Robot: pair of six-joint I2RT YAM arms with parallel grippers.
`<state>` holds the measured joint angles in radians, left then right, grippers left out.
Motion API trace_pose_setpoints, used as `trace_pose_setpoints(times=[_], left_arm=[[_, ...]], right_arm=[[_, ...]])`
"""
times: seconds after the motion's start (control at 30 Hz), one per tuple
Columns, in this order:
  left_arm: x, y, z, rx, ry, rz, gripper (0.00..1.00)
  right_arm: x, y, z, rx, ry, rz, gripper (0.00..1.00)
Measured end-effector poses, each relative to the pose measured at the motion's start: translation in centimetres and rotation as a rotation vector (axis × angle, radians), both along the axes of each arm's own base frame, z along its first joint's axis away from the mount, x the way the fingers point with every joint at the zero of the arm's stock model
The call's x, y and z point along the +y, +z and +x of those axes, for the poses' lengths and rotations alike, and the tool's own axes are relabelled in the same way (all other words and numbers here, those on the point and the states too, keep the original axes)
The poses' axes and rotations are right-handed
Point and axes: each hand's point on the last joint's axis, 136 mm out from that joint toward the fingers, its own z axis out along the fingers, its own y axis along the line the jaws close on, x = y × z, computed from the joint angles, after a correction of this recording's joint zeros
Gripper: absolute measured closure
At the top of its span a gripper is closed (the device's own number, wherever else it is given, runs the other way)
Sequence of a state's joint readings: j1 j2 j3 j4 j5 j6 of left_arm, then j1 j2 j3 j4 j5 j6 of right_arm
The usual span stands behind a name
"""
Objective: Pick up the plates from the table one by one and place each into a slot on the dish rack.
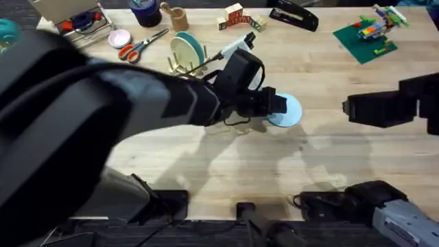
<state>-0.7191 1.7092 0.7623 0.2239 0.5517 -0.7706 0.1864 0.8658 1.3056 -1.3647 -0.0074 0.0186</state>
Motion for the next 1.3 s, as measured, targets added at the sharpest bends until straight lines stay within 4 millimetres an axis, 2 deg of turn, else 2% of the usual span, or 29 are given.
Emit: trace_pose_setpoints(times=[0.13,0.27,0.5,0.57,0.63,0.73,0.77,1.03,1.2,1.3], left_arm=[[0.6,1.9,-0.6,-0.037,0.054,0.049,0.959],[0.4,3.9,-0.9,-0.073,0.081,0.032,0.959],[1.0,5.2,-1.5,-0.071,0.127,0.048,0.959],[2.0,6.3,-1.9,-0.084,0.156,0.063,0.959],[3.0,8.3,-2.0,-0.119,0.194,0.052,0.959],[3.8,11.3,-1.6,-0.171,0.258,-0.003,0.959],[3.9,11.8,-1.6,-0.175,0.271,-0.013,0.959],[3.4,10.7,-2.1,-0.138,0.305,0.009,0.958],[2.8,11.0,-1.6,-0.182,0.318,-0.141,0.957],[3.3,9.6,-2.1,-0.172,0.300,-0.167,0.959]], right_arm=[[0.0,0.0,0.0,0.000,0.000,0.000,0.005],[0.0,0.0,0.0,0.000,0.000,0.000,0.005],[0.0,0.0,0.0,0.000,0.000,0.000,0.005],[0.0,0.0,0.0,0.000,0.000,0.000,0.005],[0.0,0.0,0.0,0.000,0.000,0.000,0.005],[0.0,0.0,0.0,0.000,0.000,0.000,0.005],[0.0,0.0,0.0,0.000,0.000,0.000,0.005],[0.0,0.0,0.0,0.000,0.000,0.000,0.005],[0.0,0.0,0.0,0.000,0.000,0.000,0.006],[0.0,0.0,0.0,0.000,0.000,0.000,0.006]])
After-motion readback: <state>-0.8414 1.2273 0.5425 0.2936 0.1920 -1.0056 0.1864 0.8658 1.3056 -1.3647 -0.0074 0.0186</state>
